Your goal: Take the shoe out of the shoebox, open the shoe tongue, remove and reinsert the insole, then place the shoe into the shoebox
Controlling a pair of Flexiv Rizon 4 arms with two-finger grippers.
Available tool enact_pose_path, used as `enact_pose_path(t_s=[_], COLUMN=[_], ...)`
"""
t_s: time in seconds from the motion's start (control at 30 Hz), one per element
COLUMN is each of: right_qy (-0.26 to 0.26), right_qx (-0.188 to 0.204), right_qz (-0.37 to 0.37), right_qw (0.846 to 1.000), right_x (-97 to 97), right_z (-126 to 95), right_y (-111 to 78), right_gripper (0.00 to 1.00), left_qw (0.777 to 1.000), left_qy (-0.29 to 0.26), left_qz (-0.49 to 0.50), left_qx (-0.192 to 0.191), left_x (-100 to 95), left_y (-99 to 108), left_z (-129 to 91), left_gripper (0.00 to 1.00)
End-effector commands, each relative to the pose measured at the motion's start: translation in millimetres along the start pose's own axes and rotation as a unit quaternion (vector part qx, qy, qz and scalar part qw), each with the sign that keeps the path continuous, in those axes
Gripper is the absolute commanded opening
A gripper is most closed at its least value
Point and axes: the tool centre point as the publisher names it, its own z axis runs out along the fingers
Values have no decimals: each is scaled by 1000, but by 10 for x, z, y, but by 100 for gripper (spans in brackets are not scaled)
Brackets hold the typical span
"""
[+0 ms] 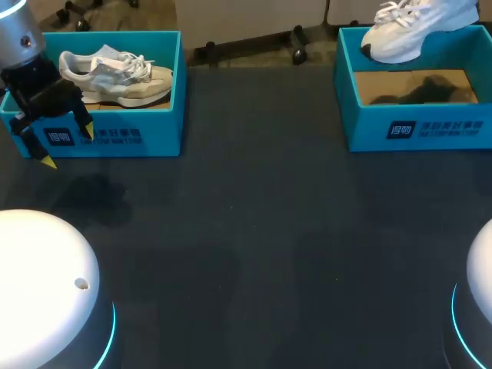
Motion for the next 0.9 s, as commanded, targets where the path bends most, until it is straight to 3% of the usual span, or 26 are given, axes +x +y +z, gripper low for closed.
enact_pose_path(t_s=[0.03,0.33,0.37,0.77,0.9], right_qy=[-20,-37,-62,-62,-49], right_qx=[12,19,26,26,35], right_qz=[74,178,191,191,213], right_qw=[997,983,979,979,975], right_x=[41,148,135,135,94], right_z=[33,187,200,200,320], right_y=[-154,-355,-385,-385,-452], right_gripper=[0,0,0,0,0], left_qw=[1000,1000,1000,1000,1000], left_qy=[1,1,1,1,1], left_qz=[1,1,1,1,1], left_qx=[-1,-1,-1,-1,-1], left_x=[1,1,1,1,1], left_y=[4,4,4,4,4], left_z=[-5,-5,-5,-5,-5], left_gripper=[100,100,100,100,100])
